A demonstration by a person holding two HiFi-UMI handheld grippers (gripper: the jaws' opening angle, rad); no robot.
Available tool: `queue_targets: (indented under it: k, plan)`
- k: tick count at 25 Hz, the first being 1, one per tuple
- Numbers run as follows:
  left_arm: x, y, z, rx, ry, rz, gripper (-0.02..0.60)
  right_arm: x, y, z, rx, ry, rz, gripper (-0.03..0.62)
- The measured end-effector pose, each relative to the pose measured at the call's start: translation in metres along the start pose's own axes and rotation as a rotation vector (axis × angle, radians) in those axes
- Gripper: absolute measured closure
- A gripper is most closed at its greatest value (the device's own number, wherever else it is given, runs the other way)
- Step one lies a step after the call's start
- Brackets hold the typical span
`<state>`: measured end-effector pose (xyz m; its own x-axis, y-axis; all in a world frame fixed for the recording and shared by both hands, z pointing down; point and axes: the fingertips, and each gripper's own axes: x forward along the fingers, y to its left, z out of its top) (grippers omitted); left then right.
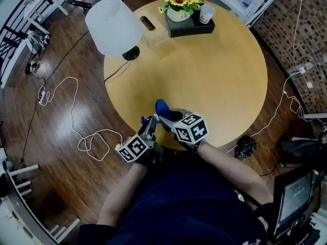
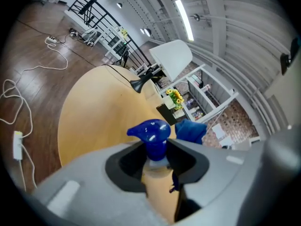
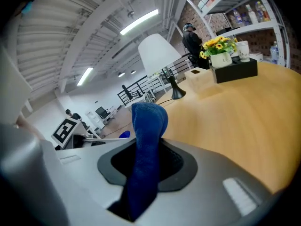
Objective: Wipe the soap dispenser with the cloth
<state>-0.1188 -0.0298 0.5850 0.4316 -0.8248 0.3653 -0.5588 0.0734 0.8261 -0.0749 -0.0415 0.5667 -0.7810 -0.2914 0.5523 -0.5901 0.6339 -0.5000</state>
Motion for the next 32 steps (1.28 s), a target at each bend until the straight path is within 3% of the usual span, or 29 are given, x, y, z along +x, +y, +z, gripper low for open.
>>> queue_targets:
  k: [4, 10, 12, 15, 18, 20, 27, 32]
  plan:
    - [-0.002, 0.002, 0.001, -0.006, -0.010, 0.000, 0.448, -0.015, -0.045, -0.026, 0.058, 0.047, -0.112, 0.494]
    - [-0.001, -0.004, 0.004, 0.100, -0.002, -0.003, 0.449, -0.035, -0.083, -0.047, 0.165, 0.079, -0.181, 0.494]
    - [0.000, -0.008, 0.002, 0.140, 0.016, -0.014, 0.449, -0.037, -0.080, -0.043, 0.196, 0.085, -0.155, 0.493]
    - [-0.002, -0.013, -0.001, 0.183, 0.036, -0.030, 0.449, -0.031, -0.048, -0.010, 0.229, 0.036, -0.024, 0.493]
    - [-0.003, -0.017, -0.005, 0.209, 0.050, -0.039, 0.449, -0.019, -0.008, 0.022, 0.198, 0.014, 0.106, 0.493]
    - [-0.002, -0.020, -0.007, 0.230, 0.064, -0.046, 0.449, -0.009, 0.002, 0.022, 0.168, 0.050, 0.130, 0.493]
    - [-0.005, -0.019, -0.008, 0.232, 0.068, -0.044, 0.449, -0.018, -0.052, -0.030, 0.258, 0.128, 0.004, 0.494]
    - [-0.003, -0.025, -0.010, 0.274, 0.082, -0.056, 0.449, -0.031, -0.089, -0.061, 0.338, 0.140, -0.060, 0.494]
